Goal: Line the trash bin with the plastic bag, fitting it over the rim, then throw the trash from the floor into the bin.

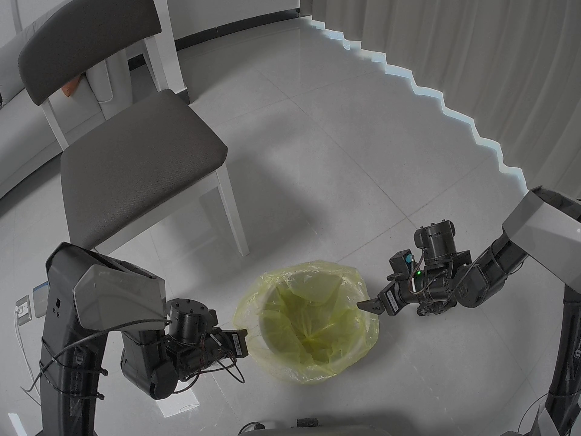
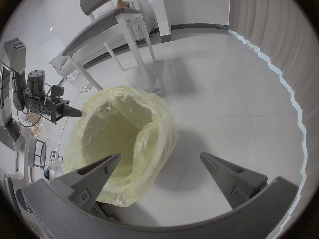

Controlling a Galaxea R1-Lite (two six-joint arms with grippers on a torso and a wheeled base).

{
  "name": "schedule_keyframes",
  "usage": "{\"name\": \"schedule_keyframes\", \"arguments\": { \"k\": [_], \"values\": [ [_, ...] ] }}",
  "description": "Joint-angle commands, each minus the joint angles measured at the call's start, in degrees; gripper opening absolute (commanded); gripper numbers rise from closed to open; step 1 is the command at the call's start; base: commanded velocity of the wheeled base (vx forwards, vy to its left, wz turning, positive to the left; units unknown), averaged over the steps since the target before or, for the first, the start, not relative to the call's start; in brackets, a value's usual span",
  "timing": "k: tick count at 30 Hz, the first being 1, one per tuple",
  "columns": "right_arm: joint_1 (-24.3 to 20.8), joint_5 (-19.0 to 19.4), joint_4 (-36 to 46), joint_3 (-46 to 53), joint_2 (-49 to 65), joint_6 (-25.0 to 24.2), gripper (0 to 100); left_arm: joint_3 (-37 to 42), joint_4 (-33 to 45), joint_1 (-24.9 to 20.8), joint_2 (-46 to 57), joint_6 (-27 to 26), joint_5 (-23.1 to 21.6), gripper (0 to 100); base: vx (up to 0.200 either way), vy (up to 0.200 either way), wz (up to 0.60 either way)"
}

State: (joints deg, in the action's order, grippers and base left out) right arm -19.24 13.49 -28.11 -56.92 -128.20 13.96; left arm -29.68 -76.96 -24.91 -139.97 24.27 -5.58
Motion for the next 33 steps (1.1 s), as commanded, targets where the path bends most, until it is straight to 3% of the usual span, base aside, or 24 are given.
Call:
{"name": "schedule_keyframes", "arguments": {
  "k": [1, 10, 11, 22, 33],
  "values": [
    [-0.89, -0.05, -0.1, -0.12, -1.44, 0.02, 100, -0.46, -0.03, -0.14, -0.74, 0.07, -0.04, 0, 0.0, 0.0, 0.0],
    [-0.63, -0.05, -0.19, -1.62, -3.02, -0.25, 100, 0.68, -1.88, -0.32, -0.56, 0.16, 0.13, 0, 0.0, 0.0, 0.0],
    [-0.54, -0.05, -0.1, -1.62, -3.11, -0.25, 100, 0.68, -2.14, -0.32, -0.56, 0.16, 0.13, 100, 0.0, 0.0, 0.0],
    [0.16, -0.05, -0.19, -3.2, -4.61, -1.3, 100, 5.43, -6.1, 1.88, 0.75, -0.01, 0.05, 100, 0.0, 0.0, 0.0],
    [1.92, 0.04, -0.1, -4.69, -5.57, -2.71, 100, -0.11, -4.78, 1.0, -1.8, -0.37, -0.22, 100, 0.0, 0.0, 0.0]
  ]
}}
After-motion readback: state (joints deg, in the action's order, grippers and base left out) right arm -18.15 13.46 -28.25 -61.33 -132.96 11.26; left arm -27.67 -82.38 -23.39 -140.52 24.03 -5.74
